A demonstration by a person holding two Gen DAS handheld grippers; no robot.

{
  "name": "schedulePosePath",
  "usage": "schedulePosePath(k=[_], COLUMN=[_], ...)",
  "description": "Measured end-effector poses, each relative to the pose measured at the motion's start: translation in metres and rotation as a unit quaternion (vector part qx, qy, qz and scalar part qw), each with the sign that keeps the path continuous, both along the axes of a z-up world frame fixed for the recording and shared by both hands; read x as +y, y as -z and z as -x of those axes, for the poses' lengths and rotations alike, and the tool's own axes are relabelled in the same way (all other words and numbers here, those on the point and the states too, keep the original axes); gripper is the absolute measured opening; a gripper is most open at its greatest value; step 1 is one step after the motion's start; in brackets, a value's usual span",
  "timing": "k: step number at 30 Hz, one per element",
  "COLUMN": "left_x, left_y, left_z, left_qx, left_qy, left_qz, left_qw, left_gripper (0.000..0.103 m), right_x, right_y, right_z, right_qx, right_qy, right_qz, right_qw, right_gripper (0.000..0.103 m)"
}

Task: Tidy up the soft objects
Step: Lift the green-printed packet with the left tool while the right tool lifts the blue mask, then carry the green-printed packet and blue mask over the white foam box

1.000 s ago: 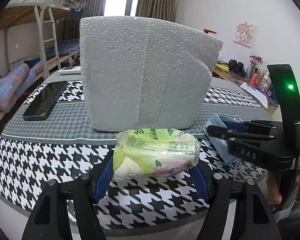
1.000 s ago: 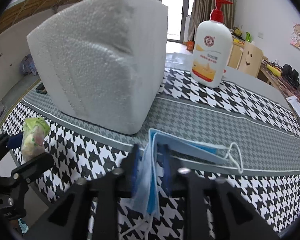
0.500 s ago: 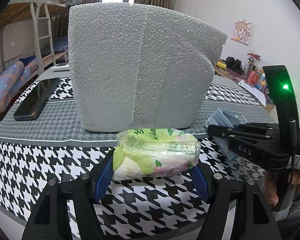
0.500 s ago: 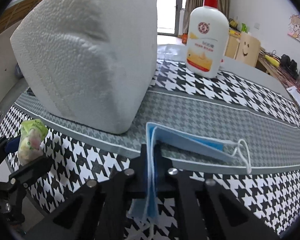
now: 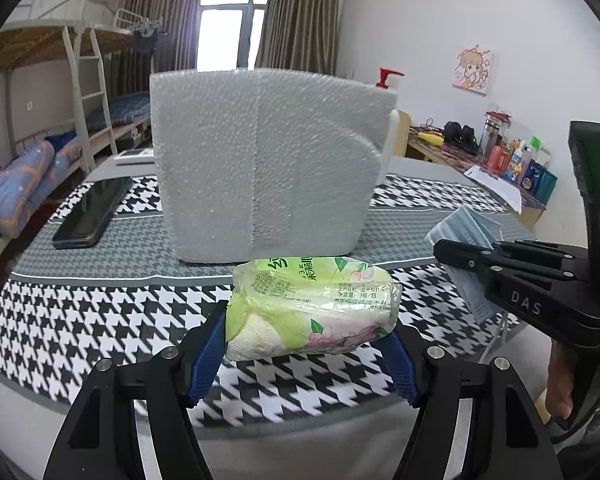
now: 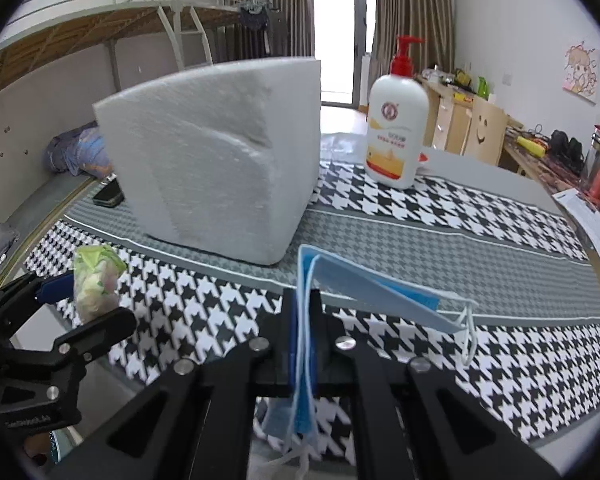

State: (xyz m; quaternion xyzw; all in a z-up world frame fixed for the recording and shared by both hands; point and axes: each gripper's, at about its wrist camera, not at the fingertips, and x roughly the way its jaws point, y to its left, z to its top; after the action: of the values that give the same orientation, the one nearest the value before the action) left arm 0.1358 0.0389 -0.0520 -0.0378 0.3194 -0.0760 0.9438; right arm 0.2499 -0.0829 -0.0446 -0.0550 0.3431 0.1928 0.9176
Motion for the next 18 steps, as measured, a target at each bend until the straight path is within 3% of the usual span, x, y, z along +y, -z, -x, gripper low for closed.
schedulePosePath(k=[18], left_x=[-0.020], left_y=[-0.029], left_z=[0.081], left_qx=[-0.069], left_qy=[-0.004], left_qz=[-0.040], left_qw=[0.9968], left_gripper=[0.071], right_x=[-0.035], right_y=[-0.027], right_z=[0.101], right_qx=[-0.079], right_qy=[0.010], right_qz=[-0.050], right_qw=[0.996], right_gripper=[0.007])
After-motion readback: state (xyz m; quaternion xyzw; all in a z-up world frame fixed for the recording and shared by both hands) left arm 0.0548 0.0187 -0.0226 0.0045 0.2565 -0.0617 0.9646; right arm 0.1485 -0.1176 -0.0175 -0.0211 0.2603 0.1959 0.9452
